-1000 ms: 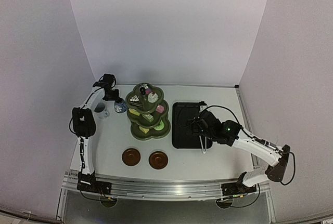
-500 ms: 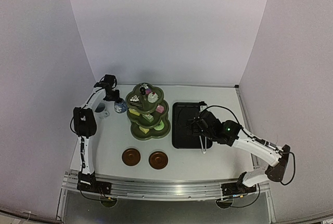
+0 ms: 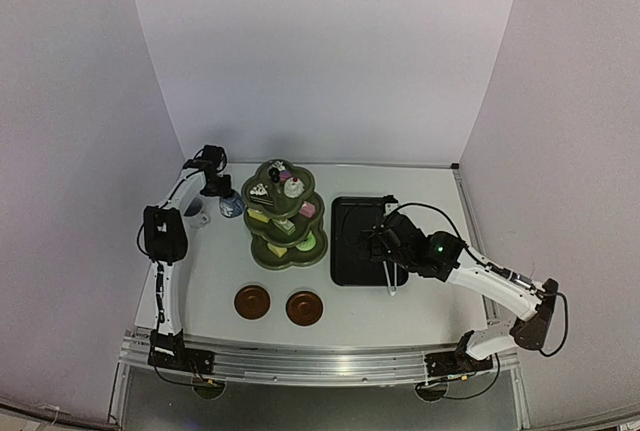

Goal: Serve the afternoon tea

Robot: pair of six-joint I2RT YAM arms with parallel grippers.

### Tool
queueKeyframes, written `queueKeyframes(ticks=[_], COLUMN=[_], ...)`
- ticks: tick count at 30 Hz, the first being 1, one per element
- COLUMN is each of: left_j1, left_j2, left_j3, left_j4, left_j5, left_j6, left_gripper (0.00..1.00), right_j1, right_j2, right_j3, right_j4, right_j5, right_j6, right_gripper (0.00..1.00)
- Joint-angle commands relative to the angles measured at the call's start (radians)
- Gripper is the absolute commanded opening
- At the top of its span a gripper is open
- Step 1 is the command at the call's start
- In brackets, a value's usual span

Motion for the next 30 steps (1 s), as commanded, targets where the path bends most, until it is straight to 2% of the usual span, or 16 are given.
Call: queueKeyframes(ticks=[1,6,13,22,27,30], left_j1=[0.006,0.007,0.007,0.031,0.031,0.030], left_j2=[-0.107,-0.198,-0.237,-0.419,-0.655,-0.792], left_j3=[0.010,-0.071,-0.101,-0.128,-0.334,-0.441], left_j4=[-0.018,0.036,0.032,-0.075,-0.145,-0.228], left_j5=[-0.016,-0.007,0.005,-0.010,0.038,0.046], left_j6=[-0.057,-0.057,-0.055,-0.045,-0.053,-0.043], left_gripper=[0.00,0.00,0.00,0.00,0.00,0.00], right_j1=[0.005,0.005,0.005,0.007,0.079,0.169], right_j2=[-0.019,-0.009,-0.020,0.030,0.120,0.179], right_j3=[0.032,0.051,0.049,0.124,0.234,0.284], right_j4=[-0.004,-0.003,-0.004,-0.003,0.027,0.115], right_j5=[0.001,-0.012,-0.013,-0.117,-0.158,-0.167], right_j6=[0.002,-0.015,-0.012,-0.101,-0.262,-0.402], right_gripper=[0.98,0.98,0.98,0.94,0.91,0.92])
